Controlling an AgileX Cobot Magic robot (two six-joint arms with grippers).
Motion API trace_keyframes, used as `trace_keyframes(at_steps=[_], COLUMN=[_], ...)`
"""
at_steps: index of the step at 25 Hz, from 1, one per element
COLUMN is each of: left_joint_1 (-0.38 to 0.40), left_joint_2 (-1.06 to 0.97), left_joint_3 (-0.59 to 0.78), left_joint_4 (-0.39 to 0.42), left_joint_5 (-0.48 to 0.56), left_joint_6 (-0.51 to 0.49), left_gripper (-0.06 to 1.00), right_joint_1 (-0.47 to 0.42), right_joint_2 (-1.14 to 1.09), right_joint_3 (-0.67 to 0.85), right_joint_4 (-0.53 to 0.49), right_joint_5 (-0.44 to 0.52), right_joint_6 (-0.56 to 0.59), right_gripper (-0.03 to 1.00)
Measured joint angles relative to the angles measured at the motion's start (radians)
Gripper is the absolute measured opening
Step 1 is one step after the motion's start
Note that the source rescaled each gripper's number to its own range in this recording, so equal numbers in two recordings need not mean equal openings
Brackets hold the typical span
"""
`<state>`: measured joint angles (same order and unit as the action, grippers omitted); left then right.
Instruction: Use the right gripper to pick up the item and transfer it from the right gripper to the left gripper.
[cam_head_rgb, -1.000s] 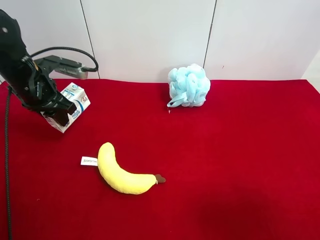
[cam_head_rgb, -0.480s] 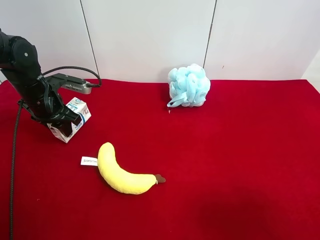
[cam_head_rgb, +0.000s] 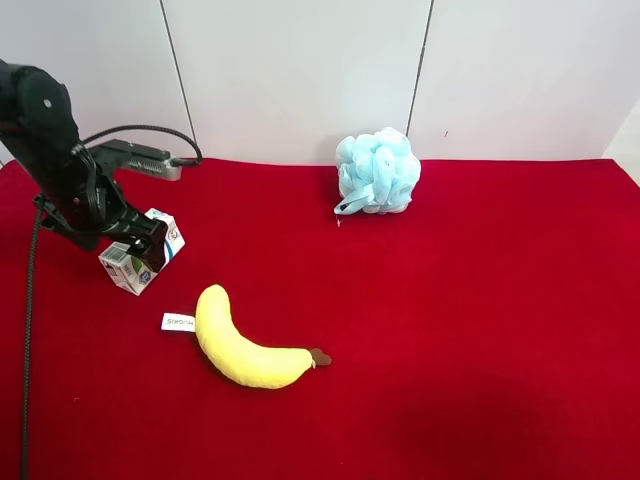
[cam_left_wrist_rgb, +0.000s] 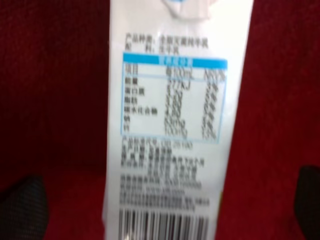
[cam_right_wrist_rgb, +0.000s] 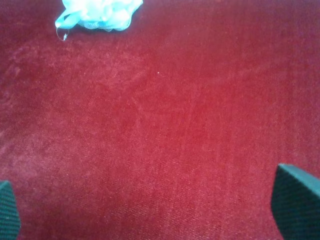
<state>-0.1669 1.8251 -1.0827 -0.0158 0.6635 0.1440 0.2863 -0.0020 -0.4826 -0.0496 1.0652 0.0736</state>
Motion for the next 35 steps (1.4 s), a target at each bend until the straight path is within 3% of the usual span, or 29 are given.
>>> trace_keyframes(at_steps=[4,13,20,26,35], left_joint_1=[0.0,0.0,0.0,0.0,0.0], left_joint_2=[-0.118,-0.507,-0.786,-1.017,-1.433], left_joint_3=[0.0,-0.007,0.002,0.145,0.442], left_joint_4=[0.0,0.0,0.0,0.0,0.0], left_joint_5=[0.054,0.348,0.484,0.541,0.532], left_joint_6=[-0.005,-0.073,-0.077,-0.079,-0.078], left_gripper=[1.0,1.0,1.0,1.0,1.0], right_joint_1=[0.0,0.0,0.0,0.0,0.0], right_joint_2=[0.0,0.0,0.0,0.0,0.0], right_joint_3=[0.0,0.0,0.0,0.0,0.0], right_joint_4=[0.0,0.0,0.0,0.0,0.0], right_joint_5=[0.0,0.0,0.0,0.0,0.0], right_joint_6=[0.0,0.0,0.0,0.0,0.0], right_gripper=[0.99,0.99,0.99,0.99,0.99])
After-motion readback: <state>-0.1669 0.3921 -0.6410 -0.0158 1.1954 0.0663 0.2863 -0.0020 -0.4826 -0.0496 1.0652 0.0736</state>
